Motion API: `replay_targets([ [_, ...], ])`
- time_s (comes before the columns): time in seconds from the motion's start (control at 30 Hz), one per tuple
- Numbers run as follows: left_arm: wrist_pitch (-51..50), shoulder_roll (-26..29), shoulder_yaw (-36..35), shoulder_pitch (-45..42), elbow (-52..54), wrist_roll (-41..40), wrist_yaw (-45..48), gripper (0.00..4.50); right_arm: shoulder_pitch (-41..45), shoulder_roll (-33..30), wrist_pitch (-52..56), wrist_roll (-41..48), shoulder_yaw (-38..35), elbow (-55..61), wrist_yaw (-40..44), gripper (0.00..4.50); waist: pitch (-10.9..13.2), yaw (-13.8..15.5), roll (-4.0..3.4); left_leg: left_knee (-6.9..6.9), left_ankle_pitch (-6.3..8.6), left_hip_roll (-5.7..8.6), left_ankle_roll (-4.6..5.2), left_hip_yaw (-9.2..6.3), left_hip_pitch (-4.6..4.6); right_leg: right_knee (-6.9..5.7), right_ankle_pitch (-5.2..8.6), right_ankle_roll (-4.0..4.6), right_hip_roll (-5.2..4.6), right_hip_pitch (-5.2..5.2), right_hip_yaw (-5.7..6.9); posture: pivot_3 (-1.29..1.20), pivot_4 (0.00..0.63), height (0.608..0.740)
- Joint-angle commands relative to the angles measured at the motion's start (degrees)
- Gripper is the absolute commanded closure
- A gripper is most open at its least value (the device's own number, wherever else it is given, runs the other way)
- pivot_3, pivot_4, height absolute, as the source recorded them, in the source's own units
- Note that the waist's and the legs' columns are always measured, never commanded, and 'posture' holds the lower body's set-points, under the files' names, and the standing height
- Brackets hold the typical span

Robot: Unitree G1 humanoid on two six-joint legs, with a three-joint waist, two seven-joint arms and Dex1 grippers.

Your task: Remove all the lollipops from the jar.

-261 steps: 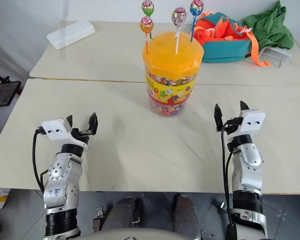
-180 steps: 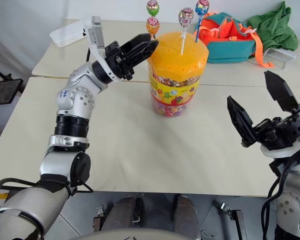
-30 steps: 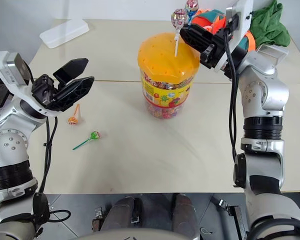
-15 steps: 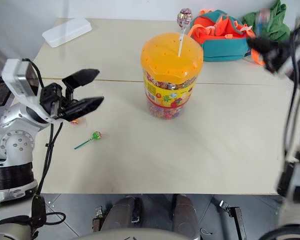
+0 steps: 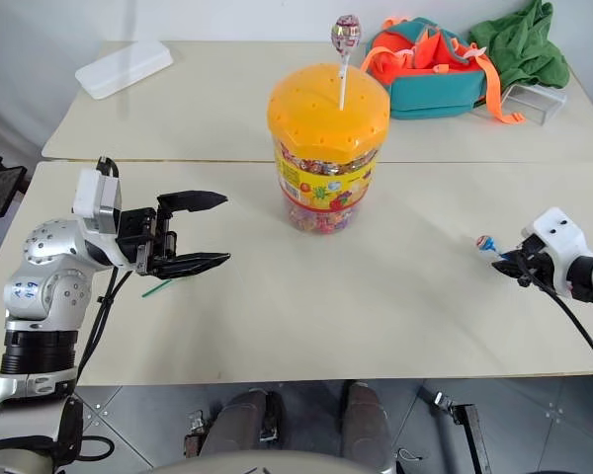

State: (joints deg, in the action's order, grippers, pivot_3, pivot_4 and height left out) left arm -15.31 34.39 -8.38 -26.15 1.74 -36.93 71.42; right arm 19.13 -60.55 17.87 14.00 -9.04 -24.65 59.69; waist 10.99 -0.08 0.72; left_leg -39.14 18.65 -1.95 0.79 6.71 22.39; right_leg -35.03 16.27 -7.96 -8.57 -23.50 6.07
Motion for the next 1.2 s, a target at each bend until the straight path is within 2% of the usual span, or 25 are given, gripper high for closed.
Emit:
replay_targets([
  [0.03, -2.43, -0.67, -2.95, -0.13, 2.86, -4.2, -2.79, 0.0, 1.46, 0.97, -4.45, 7.32, -8.22, 5.09, 3.81, 1.77, 0.0, 0.08, 0.0, -0.01, 0.0, 0.0, 0.0, -0.01, 0.0, -0.01, 0.0, 0.0, 0.0, 0.0, 0.0, 0.0, 0.15, 0.74],
  [0.07, -4.35, -1.03, -4.29, -0.37, 2.83, -6.12, -4.63, 0.0, 2.29, 2.66, -4.45, 12.13, -10.76, 8.63, 6.27, 1.44, 0.0, 0.06, 0.0, -0.01, 0.0, -0.01, 0.0, -0.03, 0.0, -0.01, 0.0, 0.0, 0.0, 0.0, 0.0, 0.0, 0.15, 0.74],
  [0.17, -8.28, -2.56, -8.42, -0.91, 3.2, -11.37, -9.85, 0.0, 4.49, 7.27, -2.74, 21.93, -14.18, 19.47, 8.75, 1.44, 0.0, -0.23, 0.0, 0.01, 0.0, -0.09, 0.0, -0.06, -0.04, -0.04, 0.0, 0.01, 0.03, 0.01, 0.01, 0.0, 0.15, 0.74],
  [0.33, -13.25, -4.22, -12.85, -1.18, 5.04, -18.92, -15.63, 0.0, 13.36, 12.96, 5.4, 29.61, -9.87, 30.54, 3.37, 1.44, 0.0, 0.0, 0.01, -0.03, 0.01, -0.08, -0.01, -0.24, -0.05, -0.16, -0.01, 0.01, 0.0, 0.01, 0.04, 0.0, 0.15, 0.74],
  [0.53, -13.35, -3.81, -11.39, 0.38, 5.73, -17.23, -14.86, 0.0, 27.13, 21.22, 7.02, 27.85, -1.25, 29.44, 0.41, 1.44, 0.0, 0.17, 0.02, -0.08, 0.01, 0.01, -0.02, -0.29, 0.0, -0.28, -0.01, 0.01, -0.02, 0.01, 0.11, 0.0, 0.15, 0.74],
  [0.73, -12.99, -4.58, -10.44, 0.09, 6.23, -16.88, -15.58, 0.0, 31.3, 24.0, 6.14, 21.62, 4.48, 24.47, -0.71, 1.44, 0.0, 0.09, 0.03, -0.04, 0.02, 0.02, -0.02, -0.33, 0.02, -0.3, -0.01, 0.01, -0.02, 0.0, 0.18, 0.0, 0.15, 0.74],
  [0.9, -12.63, -4.68, -10.73, -0.19, 6.58, -17.11, -15.92, 0.0, 33.1, 26.09, 6.41, 19.81, 5.33, 22.99, -1.61, 1.44, 0.0, -0.17, 0.02, -0.05, 0.01, 0.01, -0.02, -0.3, 0.0, -0.35, -0.01, 0.01, -0.01, -0.02, 0.17, 0.0, 0.15, 0.74],
  [1.0, -12.49, -4.92, -11.12, -0.38, 6.86, -17.54, -16.42, 0.0, 33.47, 26.47, 5.94, 19.43, 5.13, 22.58, -1.03, 2.07, 0.0, -0.16, 0.02, -0.05, 0.01, 0.0, -0.02, -0.3, 0.0, -0.38, -0.01, 0.01, -0.02, -0.03, 0.17, 0.0, 0.15, 0.74],
  [1.1, -12.26, -4.98, -10.94, -0.25, 7.09, -17.39, -16.41, 0.0, 33.22, 26.11, 5.81, 19.59, 4.67, 22.85, -0.01, 3.04, 0.0, -0.15, 0.03, -0.05, 0.01, 0.01, -0.02, -0.3, 0.0, -0.38, -0.01, 0.01, -0.02, -0.03, 0.16, 0.0, 0.15, 0.74],
  [1.2, -12.0, -5.03, -10.91, -0.33, 7.09, -17.23, -16.22, 0.0, 31.46, 23.59, 6.38, 20.93, 2.88, 24.03, 2.89, 3.04, 0.0, 0.02, 0.03, -0.05, 0.01, 0.01, -0.02, -0.31, 0.0, -0.37, -0.01, 0.01, -0.02, -0.03, 0.17, 0.0, 0.15, 0.74],
])
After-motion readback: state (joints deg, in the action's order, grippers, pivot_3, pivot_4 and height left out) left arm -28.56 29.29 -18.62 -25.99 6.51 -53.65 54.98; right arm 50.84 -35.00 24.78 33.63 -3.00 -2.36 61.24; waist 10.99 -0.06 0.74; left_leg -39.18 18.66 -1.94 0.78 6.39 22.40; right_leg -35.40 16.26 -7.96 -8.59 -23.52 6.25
